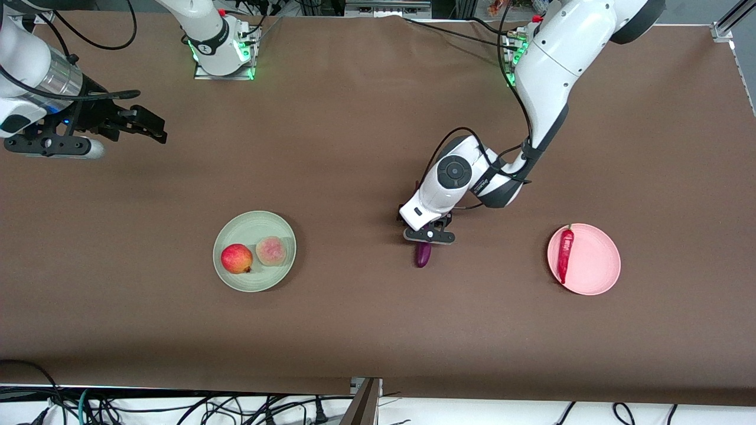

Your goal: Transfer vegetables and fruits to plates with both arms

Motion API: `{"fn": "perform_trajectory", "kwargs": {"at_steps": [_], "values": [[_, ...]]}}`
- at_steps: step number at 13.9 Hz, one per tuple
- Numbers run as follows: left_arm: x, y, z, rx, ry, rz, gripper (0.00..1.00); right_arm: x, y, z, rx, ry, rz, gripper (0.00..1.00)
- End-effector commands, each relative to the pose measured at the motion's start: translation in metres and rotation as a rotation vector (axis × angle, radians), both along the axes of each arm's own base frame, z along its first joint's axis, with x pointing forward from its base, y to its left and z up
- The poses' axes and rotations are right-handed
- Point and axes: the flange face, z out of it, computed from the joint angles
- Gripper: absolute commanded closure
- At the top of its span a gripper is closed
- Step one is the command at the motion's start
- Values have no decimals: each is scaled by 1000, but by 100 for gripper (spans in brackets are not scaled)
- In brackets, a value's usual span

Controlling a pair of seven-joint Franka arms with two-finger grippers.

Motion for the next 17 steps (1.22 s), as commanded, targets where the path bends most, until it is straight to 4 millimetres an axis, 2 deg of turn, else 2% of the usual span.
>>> {"fn": "perform_trajectory", "kwargs": {"at_steps": [1,3,6,7,9,11,15,17], "values": [[9,3,20,2,-34,-2,100,-7,2,8,-11,-12,23,0],[20,19,49,28,-38,17,100,-5,-1,6,-14,-9,18,0],[34,46,104,80,-47,20,100,3,-8,-7,-12,3,14,0],[41,65,115,107,-33,-1,100,10,-6,-17,-12,1,16,0],[56,119,131,161,11,-85,100,14,-5,-18,-7,-9,17,0],[65,170,138,195,68,-205,100,9,-8,-15,-5,10,13,0],[82,273,134,195,142,-377,100,9,-15,-11,-13,6,2,0],[90,338,128,182,153,-429,100,10,-16,-13,-13,9,2,0]]}}
